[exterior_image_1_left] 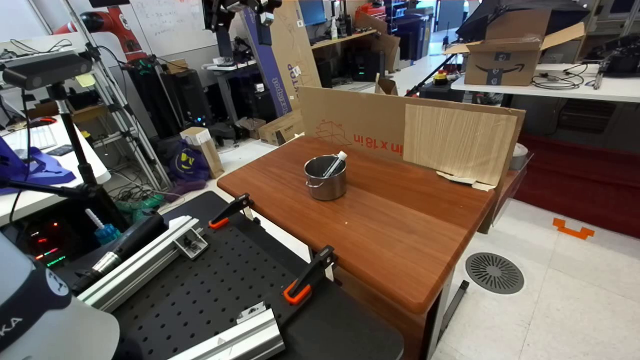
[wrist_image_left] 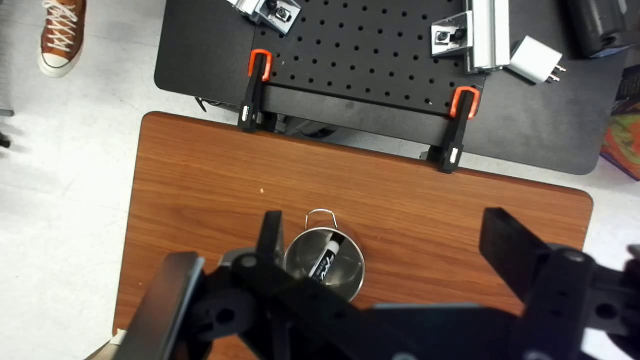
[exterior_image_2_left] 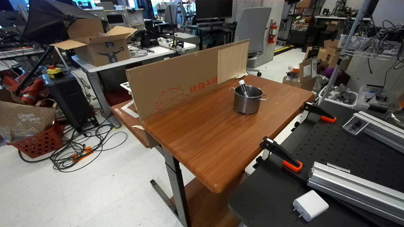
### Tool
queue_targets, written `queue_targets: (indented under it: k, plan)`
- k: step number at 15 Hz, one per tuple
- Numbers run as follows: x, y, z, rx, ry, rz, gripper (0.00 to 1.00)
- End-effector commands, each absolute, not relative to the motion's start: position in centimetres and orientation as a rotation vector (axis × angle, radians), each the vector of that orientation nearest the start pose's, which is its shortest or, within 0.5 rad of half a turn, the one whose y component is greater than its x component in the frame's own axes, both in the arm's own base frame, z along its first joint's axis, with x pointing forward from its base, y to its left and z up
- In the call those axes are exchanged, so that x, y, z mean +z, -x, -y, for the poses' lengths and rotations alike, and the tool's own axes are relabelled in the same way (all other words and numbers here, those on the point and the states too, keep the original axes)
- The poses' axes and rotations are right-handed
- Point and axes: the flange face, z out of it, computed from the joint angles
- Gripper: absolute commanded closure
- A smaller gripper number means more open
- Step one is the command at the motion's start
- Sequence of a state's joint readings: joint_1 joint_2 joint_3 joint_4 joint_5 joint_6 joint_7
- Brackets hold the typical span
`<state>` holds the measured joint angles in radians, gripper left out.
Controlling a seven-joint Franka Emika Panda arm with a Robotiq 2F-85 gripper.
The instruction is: Remove the marker from the pot.
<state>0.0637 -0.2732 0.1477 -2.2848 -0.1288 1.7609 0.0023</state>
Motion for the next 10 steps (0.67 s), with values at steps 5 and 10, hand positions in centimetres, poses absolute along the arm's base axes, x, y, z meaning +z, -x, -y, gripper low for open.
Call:
queue_targets:
  k: [5,10]
  plan:
    - [44.5,-45.2,-4.8,0.282,3.226,0.224,0.00]
    - [43.0,-48.2,-2.6,0.141,3.157,0.072,0.00]
